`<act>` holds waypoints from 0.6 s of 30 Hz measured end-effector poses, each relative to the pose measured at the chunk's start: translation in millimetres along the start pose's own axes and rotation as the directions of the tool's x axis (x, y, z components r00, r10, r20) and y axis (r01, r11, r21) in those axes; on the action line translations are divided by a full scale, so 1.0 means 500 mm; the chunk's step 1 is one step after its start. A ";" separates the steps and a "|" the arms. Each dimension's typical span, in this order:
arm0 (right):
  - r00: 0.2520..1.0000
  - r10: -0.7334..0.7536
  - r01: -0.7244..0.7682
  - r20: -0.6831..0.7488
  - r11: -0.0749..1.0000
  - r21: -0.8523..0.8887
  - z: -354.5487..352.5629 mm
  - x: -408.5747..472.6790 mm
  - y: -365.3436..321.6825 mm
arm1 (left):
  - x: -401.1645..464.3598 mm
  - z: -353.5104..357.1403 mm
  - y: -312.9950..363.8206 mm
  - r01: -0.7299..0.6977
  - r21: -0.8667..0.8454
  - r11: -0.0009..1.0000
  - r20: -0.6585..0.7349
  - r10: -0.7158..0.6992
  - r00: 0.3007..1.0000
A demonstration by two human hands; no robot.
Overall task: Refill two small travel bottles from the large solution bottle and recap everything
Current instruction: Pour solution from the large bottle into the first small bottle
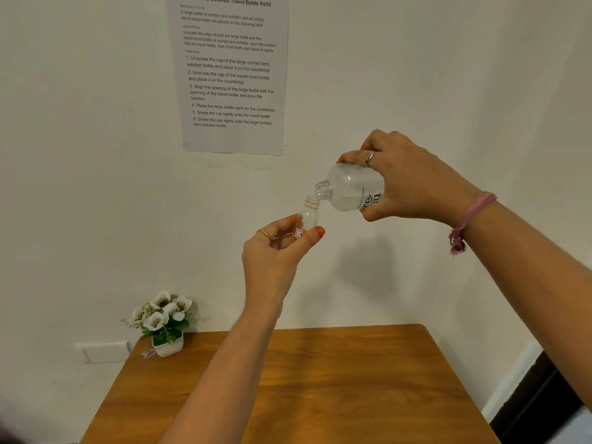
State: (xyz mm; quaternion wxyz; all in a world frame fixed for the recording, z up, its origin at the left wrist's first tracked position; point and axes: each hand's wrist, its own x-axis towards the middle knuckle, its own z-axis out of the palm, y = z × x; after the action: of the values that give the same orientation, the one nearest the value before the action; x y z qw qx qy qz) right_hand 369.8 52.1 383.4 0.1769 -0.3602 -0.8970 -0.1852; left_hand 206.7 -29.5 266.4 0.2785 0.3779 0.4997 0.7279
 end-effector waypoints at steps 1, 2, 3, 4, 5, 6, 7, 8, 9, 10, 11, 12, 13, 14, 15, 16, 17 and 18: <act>1.000 0.000 0.000 0.001 1.000 -0.001 0.000 0.000 0.000 | 0.000 0.000 0.000 0.000 0.000 1.000 0.000 0.000 1.000; 1.000 0.000 0.000 0.001 1.000 -0.001 -0.001 -0.001 -0.001 | -0.001 0.000 0.000 -0.001 0.001 1.000 -0.001 0.001 1.000; 1.000 0.001 -0.001 0.002 1.000 -0.002 -0.001 -0.002 -0.001 | -0.001 0.000 0.000 -0.001 0.004 1.000 -0.003 0.001 1.000; 1.000 0.001 -0.001 0.002 1.000 -0.002 -0.002 -0.002 -0.001 | -0.001 0.000 -0.001 -0.003 0.007 1.000 -0.004 0.003 1.000; 1.000 0.000 0.000 0.002 1.000 -0.002 -0.003 -0.002 -0.001 | -0.001 0.000 -0.001 -0.004 0.007 1.000 -0.005 0.004 1.000; 1.000 0.000 0.000 0.001 1.000 -0.003 -0.004 -0.003 -0.001 | -0.002 0.000 -0.001 -0.005 0.004 1.000 -0.005 0.005 1.000; 1.000 -0.001 0.001 0.000 1.000 -0.003 -0.004 -0.003 -0.001 | -0.002 0.001 0.000 -0.005 0.002 1.000 -0.005 0.005 1.000; 1.000 -0.001 0.001 0.000 1.000 -0.004 -0.005 -0.003 -0.001 | -0.002 0.001 0.000 -0.005 0.002 1.000 -0.003 0.005 1.000; 1.000 0.000 0.000 0.000 1.000 -0.005 -0.005 -0.004 -0.001 | -0.002 0.002 0.000 -0.005 0.002 1.000 -0.001 0.005 1.000; 1.000 0.000 0.000 0.001 1.000 -0.005 -0.005 -0.004 -0.001 | -0.002 0.002 0.001 -0.005 0.002 1.000 0.001 0.005 1.000; 1.000 -0.001 0.001 0.001 1.000 -0.004 -0.005 -0.004 0.000 | -0.002 0.003 0.001 -0.006 0.001 1.000 0.002 0.006 1.000; 1.000 -0.002 0.002 -0.001 1.000 -0.002 -0.006 -0.005 0.000 | -0.003 0.003 0.002 -0.007 0.000 1.000 0.003 0.007 1.000; 1.000 -0.002 0.002 -0.004 1.000 -0.001 -0.007 -0.005 -0.001 | -0.003 0.003 0.002 -0.008 0.000 1.000 0.003 0.008 1.000; 1.000 -0.002 0.002 -0.005 1.000 0.000 -0.008 -0.005 -0.001 | -0.003 0.003 0.002 -0.010 0.001 1.000 0.005 0.010 1.000; 1.000 -0.002 0.002 -0.004 1.000 0.000 -0.008 -0.006 -0.001 | -0.004 0.004 0.002 -0.011 0.003 1.000 0.006 0.011 1.000; 1.000 -0.001 0.001 -0.002 1.000 -0.001 -0.009 -0.006 -0.001 | -0.004 0.004 0.002 -0.011 0.005 1.000 0.007 0.011 1.000; 1.000 -0.001 0.001 0.000 1.000 -0.002 -0.010 -0.007 -0.001 | -0.004 0.004 0.002 -0.010 0.005 1.000 0.009 0.010 1.000; 1.000 -0.001 0.001 0.000 1.000 -0.003 -0.010 -0.007 -0.001 | -0.004 0.004 0.002 -0.010 0.002 1.000 0.010 0.010 1.000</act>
State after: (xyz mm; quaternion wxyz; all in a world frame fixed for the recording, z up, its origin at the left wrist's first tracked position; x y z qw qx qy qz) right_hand 372.7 47.4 386.2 0.1763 -0.3601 -0.8969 -0.1867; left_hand 209.7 -30.4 267.2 0.2767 0.3842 0.4973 0.7269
